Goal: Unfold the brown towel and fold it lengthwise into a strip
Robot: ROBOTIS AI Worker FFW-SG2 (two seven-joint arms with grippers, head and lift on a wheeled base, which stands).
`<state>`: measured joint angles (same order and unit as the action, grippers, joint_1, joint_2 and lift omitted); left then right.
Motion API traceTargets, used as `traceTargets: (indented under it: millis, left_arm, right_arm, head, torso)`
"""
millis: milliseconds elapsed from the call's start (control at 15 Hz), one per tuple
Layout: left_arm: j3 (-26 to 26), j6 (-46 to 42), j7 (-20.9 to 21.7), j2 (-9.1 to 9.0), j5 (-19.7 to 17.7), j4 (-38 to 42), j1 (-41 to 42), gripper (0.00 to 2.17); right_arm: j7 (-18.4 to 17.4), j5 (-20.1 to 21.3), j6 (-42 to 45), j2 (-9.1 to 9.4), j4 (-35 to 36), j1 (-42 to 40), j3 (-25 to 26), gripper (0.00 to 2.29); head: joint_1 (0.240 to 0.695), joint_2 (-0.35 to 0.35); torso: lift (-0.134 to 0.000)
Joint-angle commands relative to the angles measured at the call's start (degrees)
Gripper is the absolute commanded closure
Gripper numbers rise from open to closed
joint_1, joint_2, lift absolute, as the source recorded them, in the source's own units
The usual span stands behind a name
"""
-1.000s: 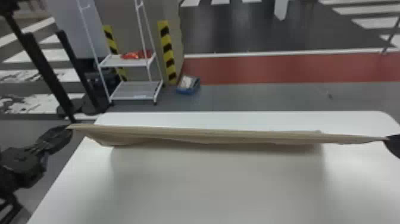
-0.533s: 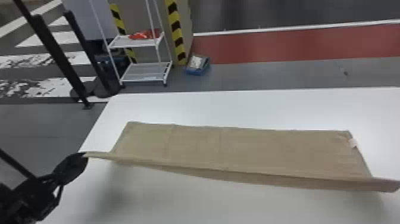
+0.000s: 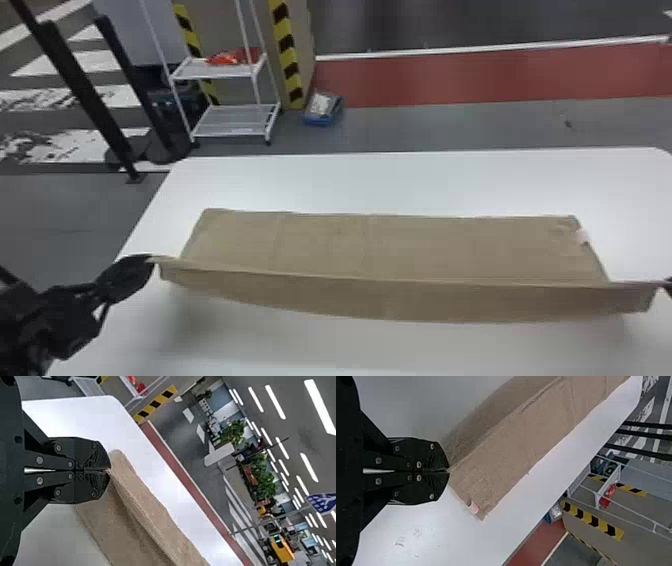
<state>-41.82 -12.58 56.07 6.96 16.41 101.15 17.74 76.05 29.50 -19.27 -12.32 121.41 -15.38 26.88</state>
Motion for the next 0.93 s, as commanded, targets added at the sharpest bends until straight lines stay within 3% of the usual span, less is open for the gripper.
traceTargets:
  millis: [0,267,533,867]
  left_arm:
    - [3.15,7.62,0.27,0.42,4.95,0.1,-4.11,2.13]
    - [6.05,17.46,0.18,1.83,7.68,0.1,-9.48,2.13]
    - [10.8,26.95,-0.34,4.64,12.33,-2.45,-15.36,2.13]
    - [14.14,29.94,-0.87,5.43,15.23,-8.25,-21.78,2.13]
  right_arm:
    - [-0.02,3.11,-5.48,-1.31,-2.41,5.54,-4.12,2.25]
    - [-0.02,7.59,-11.1,-2.62,-7.86,12.48,-8.6,2.25]
    - [-0.29,12.51,-12.68,-2.62,-14.98,19.43,-12.9,2.25]
    - [-0.72,15.94,-13.39,-2.62,-20.86,25.23,-16.24,2.25]
  head:
    - [0.695,0.144]
    - [0.695,0.132]
    - [0.695,0.127]
    - [0.695,0.122]
  torso:
    - [-0.126]
    - [-0.126]
    - [-0.126]
    - [-0.126]
